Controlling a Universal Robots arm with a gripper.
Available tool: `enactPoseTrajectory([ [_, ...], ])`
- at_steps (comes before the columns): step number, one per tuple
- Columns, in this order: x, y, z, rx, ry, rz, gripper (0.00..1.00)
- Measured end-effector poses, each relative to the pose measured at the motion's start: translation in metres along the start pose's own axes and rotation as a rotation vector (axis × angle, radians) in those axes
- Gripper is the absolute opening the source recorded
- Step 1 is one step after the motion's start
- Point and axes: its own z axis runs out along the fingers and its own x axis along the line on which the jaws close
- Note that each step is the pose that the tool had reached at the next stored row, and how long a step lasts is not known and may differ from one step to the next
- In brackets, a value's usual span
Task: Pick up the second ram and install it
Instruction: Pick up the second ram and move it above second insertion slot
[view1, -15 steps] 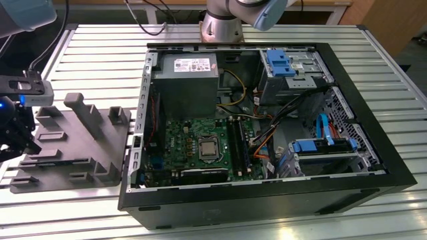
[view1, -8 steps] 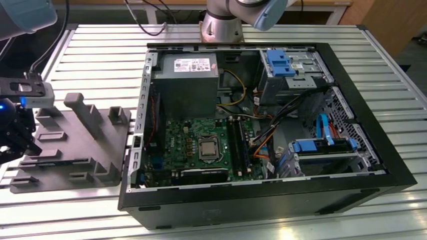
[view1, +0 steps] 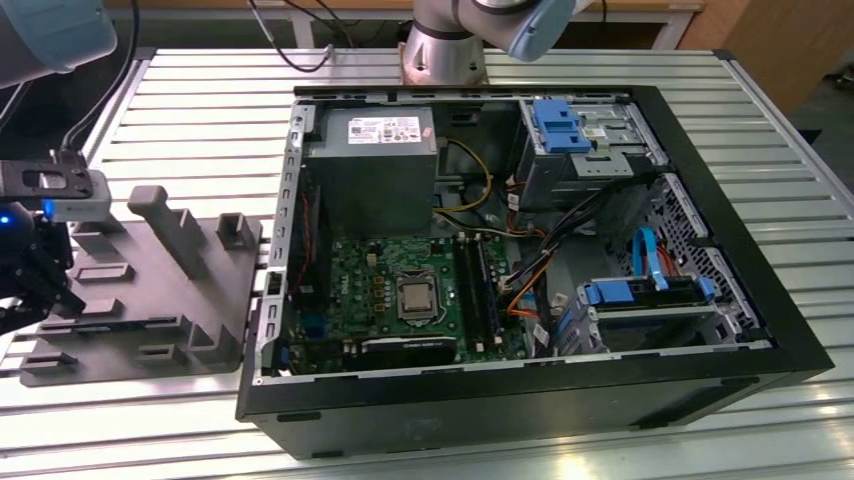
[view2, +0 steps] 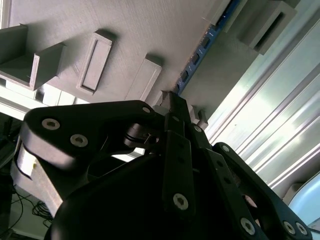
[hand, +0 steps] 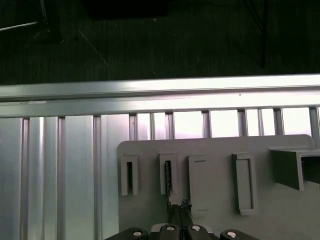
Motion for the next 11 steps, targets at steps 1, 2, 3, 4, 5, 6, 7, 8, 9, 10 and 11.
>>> enactPoseTrajectory([
  [1, 0.0004, -0.0002, 0.0002, 0.0001, 0.0, 0.0, 0.11],
  [2, 0.0009, -0.0005, 0.0005, 0.0, 0.0, 0.0, 0.11],
  [3, 0.0014, -0.0008, 0.0008, 0.0002, 0.0, -0.001, 0.11],
  [4, 0.0018, -0.001, 0.0009, 0.0, 0.0001, -0.001, 0.11],
  [5, 0.0023, -0.0014, 0.0011, 0.0, 0.0001, -0.001, 0.11],
  [6, 0.0028, -0.0018, 0.0013, 0.0, 0.0, -0.001, 0.11],
  [7, 0.0032, -0.0022, 0.0014, 0.0, 0.0001, -0.001, 0.11],
  [8, 0.0037, -0.0025, 0.0016, -0.0001, 0.0, -0.001, 0.11],
  [9, 0.0041, -0.0029, 0.0018, -0.0001, 0.0001, -0.001, 0.11],
  [10, 0.0045, -0.0034, 0.002, -0.0001, 0.0001, -0.002, 0.11],
  [11, 0.0049, -0.0038, 0.0021, -0.0002, 0.0002, -0.002, 0.11],
])
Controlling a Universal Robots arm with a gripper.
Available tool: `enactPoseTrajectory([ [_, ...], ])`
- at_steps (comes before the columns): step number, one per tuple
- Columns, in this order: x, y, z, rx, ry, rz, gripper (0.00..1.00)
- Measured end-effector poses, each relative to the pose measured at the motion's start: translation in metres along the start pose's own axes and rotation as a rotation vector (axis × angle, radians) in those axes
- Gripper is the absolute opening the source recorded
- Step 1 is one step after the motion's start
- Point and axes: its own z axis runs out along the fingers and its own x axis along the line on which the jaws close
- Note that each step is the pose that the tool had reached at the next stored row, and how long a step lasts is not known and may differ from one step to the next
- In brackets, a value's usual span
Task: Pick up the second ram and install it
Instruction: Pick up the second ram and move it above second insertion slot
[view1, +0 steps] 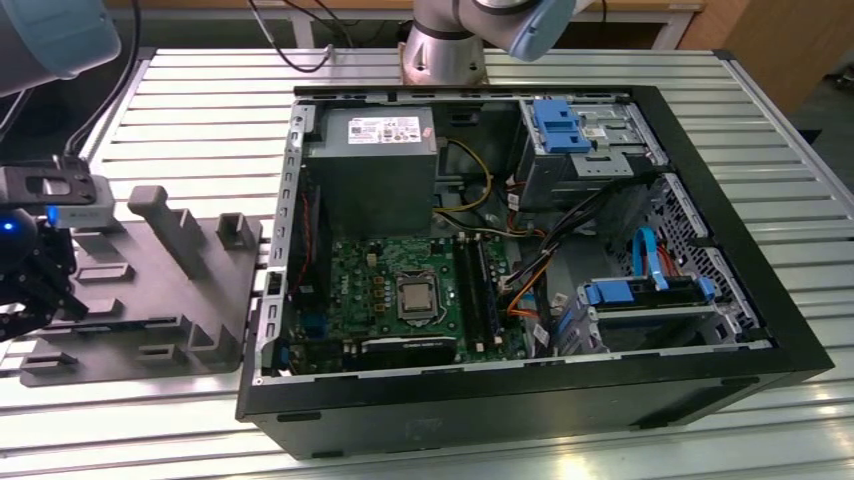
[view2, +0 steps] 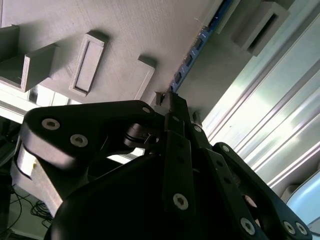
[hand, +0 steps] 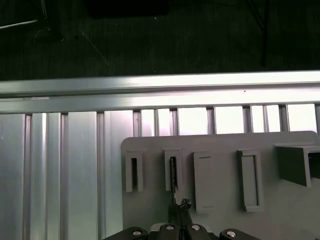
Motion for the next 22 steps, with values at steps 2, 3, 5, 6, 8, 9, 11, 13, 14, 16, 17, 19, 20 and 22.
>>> enactPoseTrajectory([
  [2, 0.0007, -0.001, 0.0003, -0.0001, 0.0001, 0.0, 0.11],
  [3, 0.0011, -0.0016, 0.0006, 0.0, 0.0, 0.0, 0.11],
  [5, 0.0017, -0.003, 0.001, 0.0001, -0.0001, -0.001, 0.11],
  [6, 0.002, -0.0038, 0.0012, 0.0001, -0.0002, -0.001, 0.11],
  [8, 0.0025, -0.0054, 0.0015, 0.0, 0.0, -0.002, 0.11],
  [9, 0.0027, -0.0063, 0.0016, -0.0001, 0.0001, -0.002, 0.11],
  [11, 0.003, -0.008, 0.0019, -0.0001, 0.0001, -0.003, 0.11],
  [13, 0.0032, -0.0098, 0.0023, -0.0002, 0.0001, -0.004, 0.11],
  [14, 0.0032, -0.0107, 0.0025, -0.0002, 0.0002, -0.004, 0.11],
  [16, 0.0032, -0.0122, 0.0029, -0.0001, 0.0001, -0.005, 0.11],
  [17, 0.0032, -0.0127, 0.0033, -0.0001, 0.0001, -0.006, 0.11],
  [19, 0.0032, -0.0135, 0.0039, -0.0002, 0.0002, -0.007, 0.11],
  [20, 0.0033, -0.0138, 0.0043, -0.0003, 0.0003, -0.008, 0.11],
  [22, 0.0033, -0.0141, 0.0052, -0.0003, 0.0004, -0.009, 0.11],
])
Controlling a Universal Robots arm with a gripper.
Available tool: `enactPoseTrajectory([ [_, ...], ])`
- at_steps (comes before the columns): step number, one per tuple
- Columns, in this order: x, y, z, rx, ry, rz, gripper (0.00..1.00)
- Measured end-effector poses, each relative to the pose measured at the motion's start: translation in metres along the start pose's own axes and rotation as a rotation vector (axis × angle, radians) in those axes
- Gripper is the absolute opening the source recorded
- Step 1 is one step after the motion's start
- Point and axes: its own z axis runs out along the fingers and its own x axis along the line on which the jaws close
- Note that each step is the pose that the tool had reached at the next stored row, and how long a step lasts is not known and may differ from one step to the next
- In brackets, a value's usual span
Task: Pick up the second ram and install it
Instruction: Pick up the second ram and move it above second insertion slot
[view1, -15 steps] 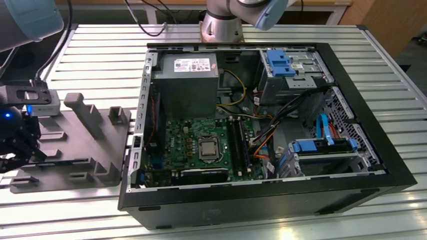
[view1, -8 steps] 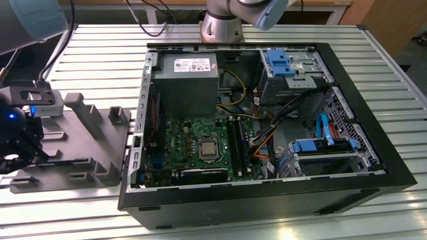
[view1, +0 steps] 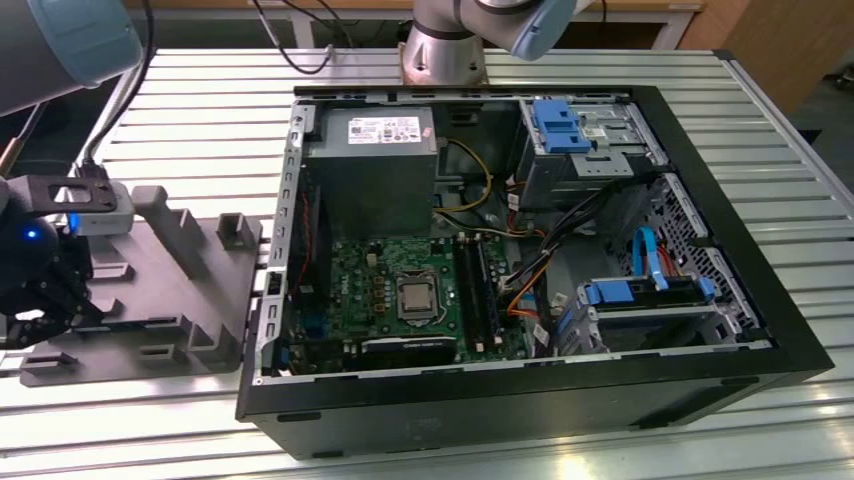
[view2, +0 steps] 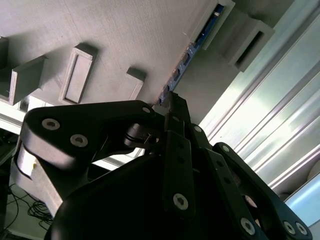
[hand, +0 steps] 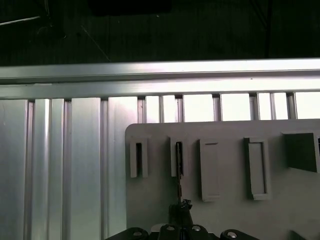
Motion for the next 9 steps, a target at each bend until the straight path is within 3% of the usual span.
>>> enactPoseTrajectory([
  [9, 0.0, -0.0001, 0.0003, 0.0, 0.0, -0.001, 0.11],
])
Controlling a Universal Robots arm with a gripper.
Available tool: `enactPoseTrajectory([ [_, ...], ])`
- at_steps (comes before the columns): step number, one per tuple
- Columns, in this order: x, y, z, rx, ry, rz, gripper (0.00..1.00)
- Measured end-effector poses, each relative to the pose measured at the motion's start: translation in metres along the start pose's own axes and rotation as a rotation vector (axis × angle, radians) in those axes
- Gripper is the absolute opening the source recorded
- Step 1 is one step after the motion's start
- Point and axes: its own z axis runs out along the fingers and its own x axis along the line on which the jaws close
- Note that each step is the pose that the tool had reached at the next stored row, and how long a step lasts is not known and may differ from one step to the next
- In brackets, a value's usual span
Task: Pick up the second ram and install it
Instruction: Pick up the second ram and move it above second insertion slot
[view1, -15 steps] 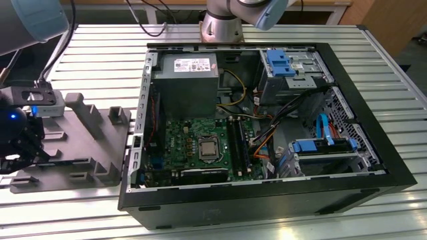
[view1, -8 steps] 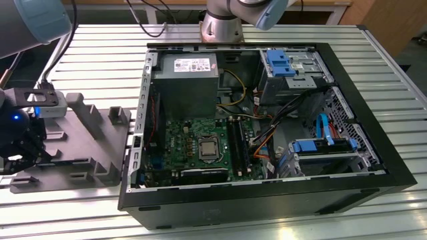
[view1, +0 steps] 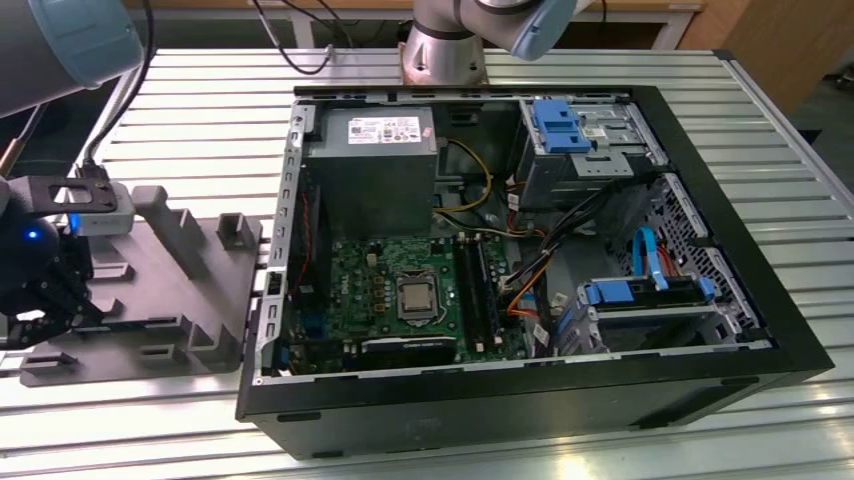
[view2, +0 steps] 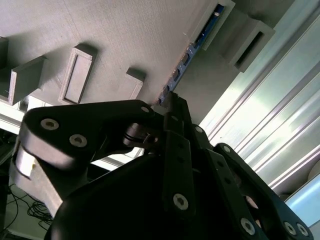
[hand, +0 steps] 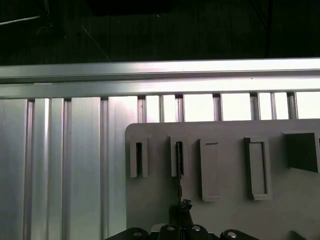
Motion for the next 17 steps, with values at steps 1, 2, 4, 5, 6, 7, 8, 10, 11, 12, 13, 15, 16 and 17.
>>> enactPoseTrajectory([
  [1, 0.0, 0.0, 0.0, 0.0, 0.0, 0.0, 0.16],
  [2, 0.0, 0.0, 0.0, 0.0, 0.0, 0.0, 0.23],
  [4, 0.0, 0.0, 0.0, 0.0, 0.0, 0.0, 0.23],
  [5, 0.0, 0.0, 0.0, 0.0, 0.0, 0.0, 0.3],
  [6, 0.0, 0.0, 0.0001, 0.0, 0.0, -0.001, 0.3],
  [7, 0.0, -0.0001, 0.0008, -0.0002, 0.0005, -0.018, 0.3],
  [8, 0.0, -0.0001, 0.0013, -0.0005, 0.0012, -0.031, 0.3],
  [10, 0.0001, -0.0002, 0.0027, -0.0012, 0.0023, -0.055, 0.3],
  [11, 0.0001, -0.0002, 0.0035, -0.0015, 0.0028, -0.065, 0.3],
  [12, 0.0001, -0.0002, 0.0041, -0.0017, 0.0032, -0.072, 0.3],
  [13, 0.0001, -0.0002, 0.0047, -0.0019, 0.0035, -0.078, 0.3],
  [15, 0.0001, -0.0003, 0.0062, -0.0021, 0.0038, -0.084, 0.3],
  [16, 0.0, -0.0003, 0.007, -0.0021, 0.0039, -0.087, 0.3],
  [17, 0.0, -0.0003, 0.0077, -0.0021, 0.004, -0.089, 0.3],
])
